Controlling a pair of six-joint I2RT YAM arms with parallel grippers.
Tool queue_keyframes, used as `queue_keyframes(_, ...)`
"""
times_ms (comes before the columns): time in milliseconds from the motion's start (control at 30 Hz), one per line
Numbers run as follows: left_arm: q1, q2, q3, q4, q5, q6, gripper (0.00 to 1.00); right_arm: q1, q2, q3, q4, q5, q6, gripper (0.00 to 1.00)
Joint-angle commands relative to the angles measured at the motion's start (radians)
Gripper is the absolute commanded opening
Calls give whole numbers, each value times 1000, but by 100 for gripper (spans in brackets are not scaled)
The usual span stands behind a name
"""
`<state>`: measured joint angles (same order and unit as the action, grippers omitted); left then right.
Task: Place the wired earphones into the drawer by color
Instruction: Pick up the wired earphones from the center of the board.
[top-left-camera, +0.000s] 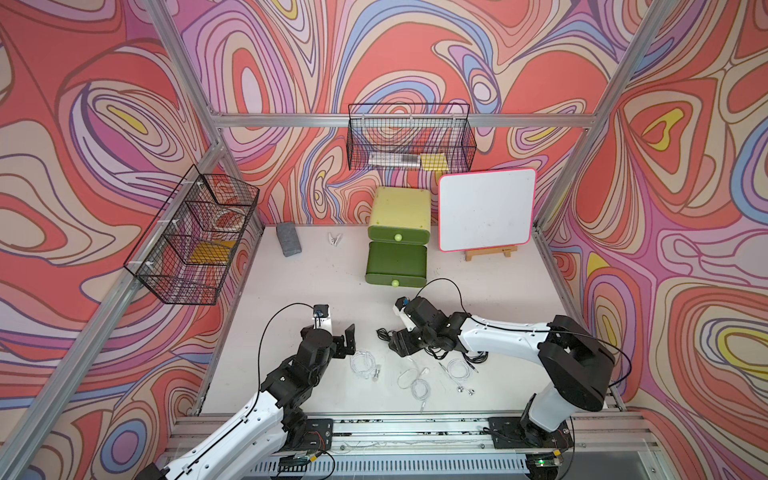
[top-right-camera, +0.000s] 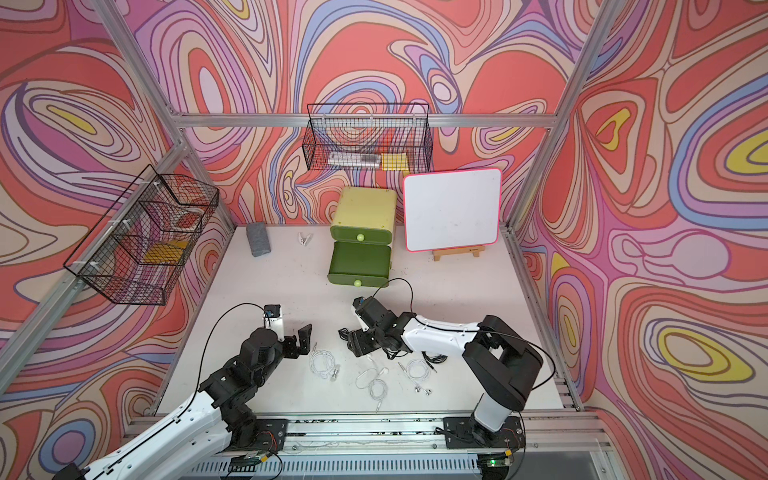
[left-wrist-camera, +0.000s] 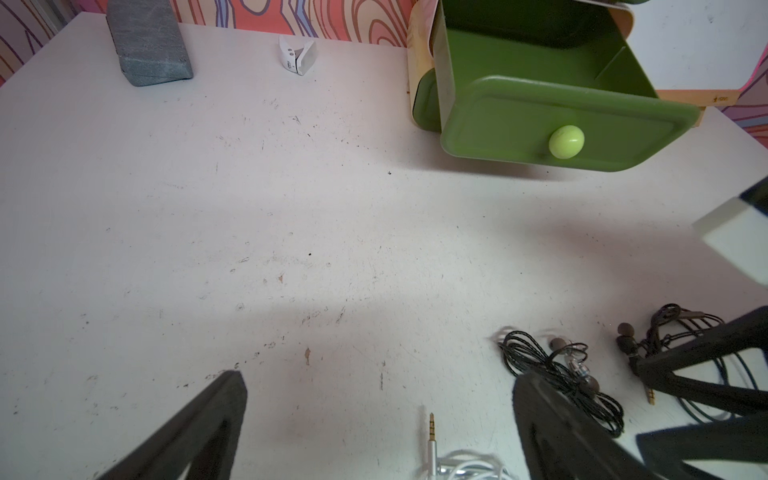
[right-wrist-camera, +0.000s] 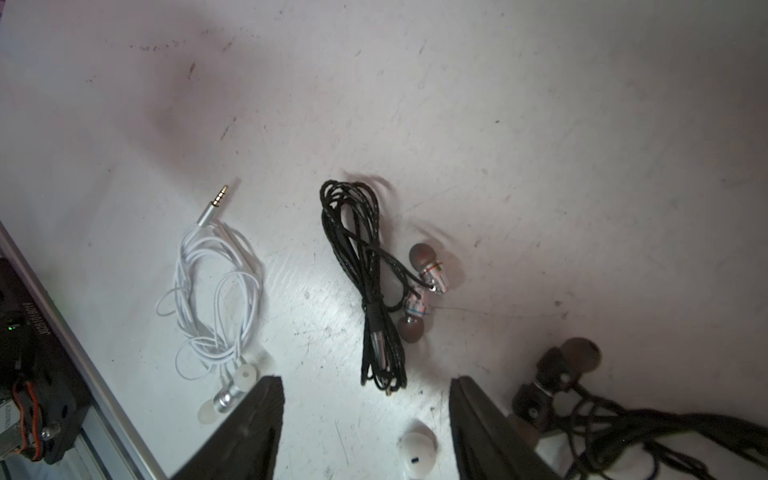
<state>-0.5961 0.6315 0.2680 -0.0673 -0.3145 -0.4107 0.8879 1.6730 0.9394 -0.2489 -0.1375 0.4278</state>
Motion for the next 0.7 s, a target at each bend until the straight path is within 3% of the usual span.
queue_keyframes(0,-1,-9,-9,6,-8,15,99,14,25,28,-32,42,12,63)
queue_keyframes(667,-1,-28,-16,4,-14,12,99,34,93,65,-56,81,15,43)
